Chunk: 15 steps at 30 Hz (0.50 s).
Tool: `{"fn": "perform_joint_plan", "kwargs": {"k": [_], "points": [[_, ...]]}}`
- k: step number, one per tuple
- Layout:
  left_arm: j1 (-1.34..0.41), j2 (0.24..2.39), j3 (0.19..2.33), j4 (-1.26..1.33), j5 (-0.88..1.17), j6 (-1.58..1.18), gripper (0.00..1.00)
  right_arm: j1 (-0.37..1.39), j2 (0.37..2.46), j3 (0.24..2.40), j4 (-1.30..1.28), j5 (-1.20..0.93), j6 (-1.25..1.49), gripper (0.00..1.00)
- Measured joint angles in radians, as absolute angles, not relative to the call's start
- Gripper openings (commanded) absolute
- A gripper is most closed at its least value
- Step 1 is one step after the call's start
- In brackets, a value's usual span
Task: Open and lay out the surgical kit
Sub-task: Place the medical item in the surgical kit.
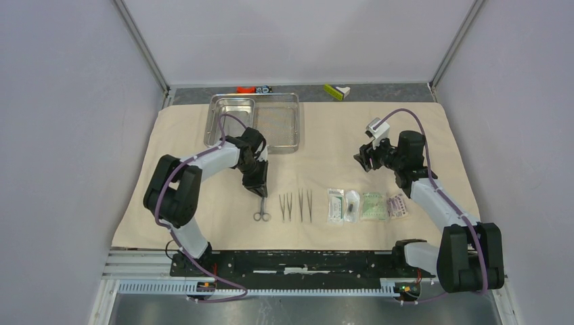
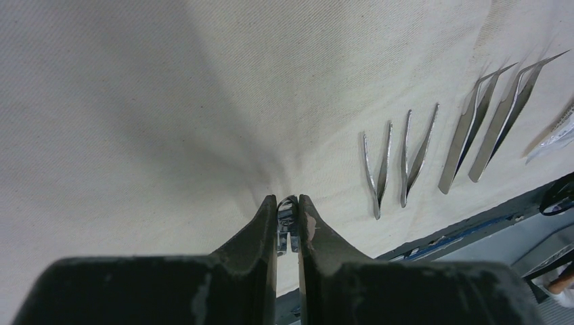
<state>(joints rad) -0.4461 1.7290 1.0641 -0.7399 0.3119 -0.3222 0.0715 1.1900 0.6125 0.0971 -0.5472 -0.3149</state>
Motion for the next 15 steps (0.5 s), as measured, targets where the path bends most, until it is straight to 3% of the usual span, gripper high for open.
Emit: {"fn": "perform_joint_plan", "kwargs": {"k": [15], "points": [[-0.433, 1.729, 1.069, -0.759, 0.289, -0.321, 0.02, 0.064, 1.193, 0.609, 0.097, -0.562, -0.315, 0.61]]}}
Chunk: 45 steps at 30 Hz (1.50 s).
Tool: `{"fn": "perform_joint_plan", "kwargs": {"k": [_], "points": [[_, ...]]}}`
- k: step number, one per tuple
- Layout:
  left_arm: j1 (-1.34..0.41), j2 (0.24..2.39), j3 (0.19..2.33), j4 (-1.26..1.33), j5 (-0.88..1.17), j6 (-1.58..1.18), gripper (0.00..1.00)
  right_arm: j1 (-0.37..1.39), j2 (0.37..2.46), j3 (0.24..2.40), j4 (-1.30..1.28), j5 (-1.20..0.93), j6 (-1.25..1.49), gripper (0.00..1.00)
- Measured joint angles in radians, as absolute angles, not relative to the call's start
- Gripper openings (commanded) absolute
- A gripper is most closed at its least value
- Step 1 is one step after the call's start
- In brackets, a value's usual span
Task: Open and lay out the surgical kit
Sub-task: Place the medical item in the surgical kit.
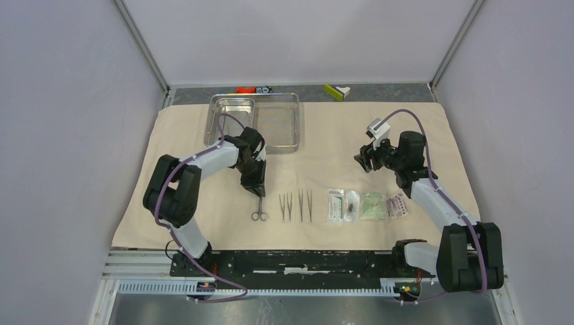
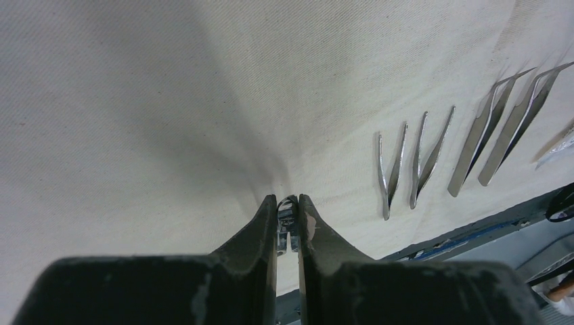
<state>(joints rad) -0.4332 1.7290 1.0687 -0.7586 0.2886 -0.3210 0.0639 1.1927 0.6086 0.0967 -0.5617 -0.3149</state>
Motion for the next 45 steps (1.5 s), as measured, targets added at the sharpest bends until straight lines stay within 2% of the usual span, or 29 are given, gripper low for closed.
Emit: {"fn": "perform_joint_plan", "kwargs": {"k": [15, 28, 41, 43, 45], "points": [[-0.418, 1.737, 1.068, -0.758, 0.29, -0.321, 0.03, 0.057, 1.193, 0.606, 0.097, -0.568, -0.315, 0.62], [-0.418, 1.756, 1.068, -0.756, 0.291, -0.321, 0.23, 0.056, 1.193, 0.606, 0.097, -0.577, -0.313, 0.62], [-0.418, 1.756, 1.068, -0.753, 0.29, -0.321, 0.31, 0.049, 1.193, 0.606, 0.097, -0.591, -0.312, 0.62], [-0.418, 1.756, 1.068, -0.753, 0.29, -0.321, 0.34, 0.049, 1.193, 0.606, 0.097, -0.591, -0.312, 0.62], [-0.418, 1.755, 1.068, -0.753, 0.289, -0.321, 0.42, 0.049, 1.193, 0.606, 0.097, -0.592, -0.312, 0.62]]}}
